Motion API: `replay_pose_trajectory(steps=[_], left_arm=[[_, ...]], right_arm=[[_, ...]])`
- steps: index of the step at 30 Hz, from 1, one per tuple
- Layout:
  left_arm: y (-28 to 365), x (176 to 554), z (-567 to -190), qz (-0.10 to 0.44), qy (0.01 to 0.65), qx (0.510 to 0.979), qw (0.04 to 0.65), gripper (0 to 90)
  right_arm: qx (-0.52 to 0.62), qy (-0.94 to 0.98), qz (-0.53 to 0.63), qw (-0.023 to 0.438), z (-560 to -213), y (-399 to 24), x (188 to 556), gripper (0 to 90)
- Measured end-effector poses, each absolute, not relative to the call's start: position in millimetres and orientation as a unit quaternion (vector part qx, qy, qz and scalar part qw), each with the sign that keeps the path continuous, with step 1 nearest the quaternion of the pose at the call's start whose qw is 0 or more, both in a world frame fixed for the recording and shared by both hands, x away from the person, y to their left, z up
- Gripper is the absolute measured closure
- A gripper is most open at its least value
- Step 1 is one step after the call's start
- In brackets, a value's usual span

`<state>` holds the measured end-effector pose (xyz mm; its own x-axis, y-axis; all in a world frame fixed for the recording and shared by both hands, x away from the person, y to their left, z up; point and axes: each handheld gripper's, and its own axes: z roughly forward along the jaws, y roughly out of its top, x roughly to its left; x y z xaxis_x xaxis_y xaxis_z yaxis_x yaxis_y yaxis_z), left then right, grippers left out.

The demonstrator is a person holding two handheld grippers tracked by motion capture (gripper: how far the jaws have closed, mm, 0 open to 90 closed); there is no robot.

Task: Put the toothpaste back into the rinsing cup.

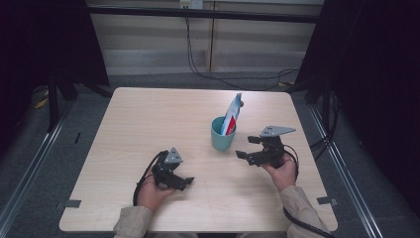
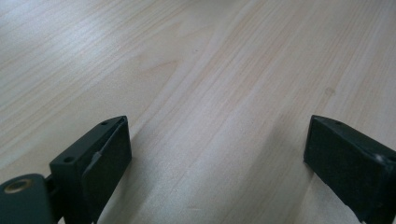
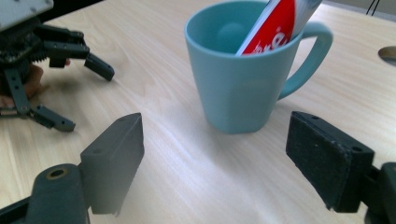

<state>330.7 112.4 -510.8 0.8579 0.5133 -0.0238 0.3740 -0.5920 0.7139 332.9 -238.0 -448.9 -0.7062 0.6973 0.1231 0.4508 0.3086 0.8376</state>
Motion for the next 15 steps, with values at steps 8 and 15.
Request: replay_pose_trajectory(steps=[8, 15], left_arm=[[112.4, 330.7, -510.8, 0.093, 0.250, 0.887, 0.376, 7.1], [112.3, 330.7, -510.8, 0.093, 0.250, 0.887, 0.376, 7.1]], right_arm=[[0.357, 0.808, 0.451, 0.127, -467.3, -237.3, 323.6, 18.8], [0.361, 0.814, 0.439, 0.122, -481.4, -238.5, 317.2, 18.8]])
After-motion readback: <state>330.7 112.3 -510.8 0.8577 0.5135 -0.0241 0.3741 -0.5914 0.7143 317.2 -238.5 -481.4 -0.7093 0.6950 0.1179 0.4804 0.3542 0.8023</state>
